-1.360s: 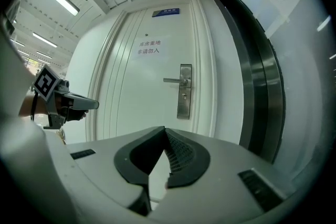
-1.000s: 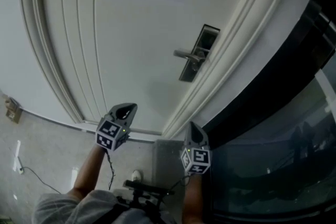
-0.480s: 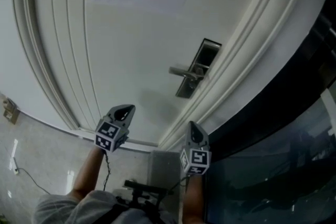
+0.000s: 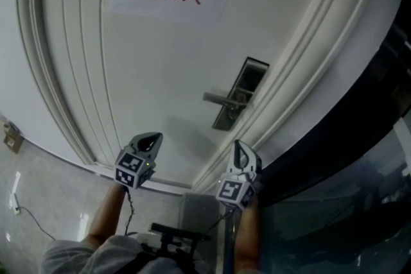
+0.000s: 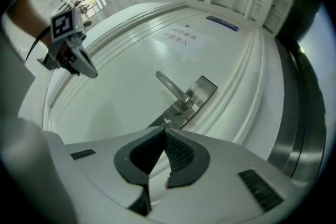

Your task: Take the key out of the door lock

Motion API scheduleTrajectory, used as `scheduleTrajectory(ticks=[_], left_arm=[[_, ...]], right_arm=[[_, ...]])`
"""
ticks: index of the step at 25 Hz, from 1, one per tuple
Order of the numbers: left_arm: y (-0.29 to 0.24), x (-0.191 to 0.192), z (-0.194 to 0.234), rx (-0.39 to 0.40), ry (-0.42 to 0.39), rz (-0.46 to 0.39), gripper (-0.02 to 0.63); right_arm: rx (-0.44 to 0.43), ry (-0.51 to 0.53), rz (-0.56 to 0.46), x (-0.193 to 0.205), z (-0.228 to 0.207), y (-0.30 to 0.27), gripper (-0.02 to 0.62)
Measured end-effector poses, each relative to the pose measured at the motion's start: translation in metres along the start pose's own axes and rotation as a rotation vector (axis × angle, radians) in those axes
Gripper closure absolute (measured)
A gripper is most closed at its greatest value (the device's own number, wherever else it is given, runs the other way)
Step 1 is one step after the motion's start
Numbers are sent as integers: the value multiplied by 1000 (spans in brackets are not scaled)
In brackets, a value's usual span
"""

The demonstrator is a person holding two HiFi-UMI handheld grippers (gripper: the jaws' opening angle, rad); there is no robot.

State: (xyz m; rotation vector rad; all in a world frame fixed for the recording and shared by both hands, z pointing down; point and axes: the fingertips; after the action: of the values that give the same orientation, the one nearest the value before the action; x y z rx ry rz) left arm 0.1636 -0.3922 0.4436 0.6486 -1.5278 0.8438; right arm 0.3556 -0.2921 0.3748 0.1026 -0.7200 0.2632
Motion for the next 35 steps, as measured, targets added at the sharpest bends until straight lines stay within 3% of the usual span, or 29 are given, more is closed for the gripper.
scheduleTrajectory(ticks=[4,8,10,12,21,35], left_arm=[[-1,0,2,-10,1,1,614],[2,2,8,-27,5,3,614],[3,2,12,-35,9,2,614],[4,2,16,-42,11,2,614],[2,3,26,-53,17,3,614],[2,5,41,-72,33,8,614]], right_arm=[[71,273,14,-4,-5,-20,583],[87,375,17,-9,-9,-37,581],[82,398,25,-10,-10,-43,577],[72,416,34,-10,-10,-49,527],[38,485,63,-6,-8,-71,468],[16,555,103,-2,2,-96,465]])
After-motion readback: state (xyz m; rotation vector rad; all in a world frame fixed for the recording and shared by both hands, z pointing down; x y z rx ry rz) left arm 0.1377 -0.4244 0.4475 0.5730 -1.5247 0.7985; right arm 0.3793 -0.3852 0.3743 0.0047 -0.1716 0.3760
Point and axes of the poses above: the fingertips, and each gripper's own axes: y backward along the fingers, z to its left, x out of its underside, and after that the axes turned 5 degrees about z, right-handed
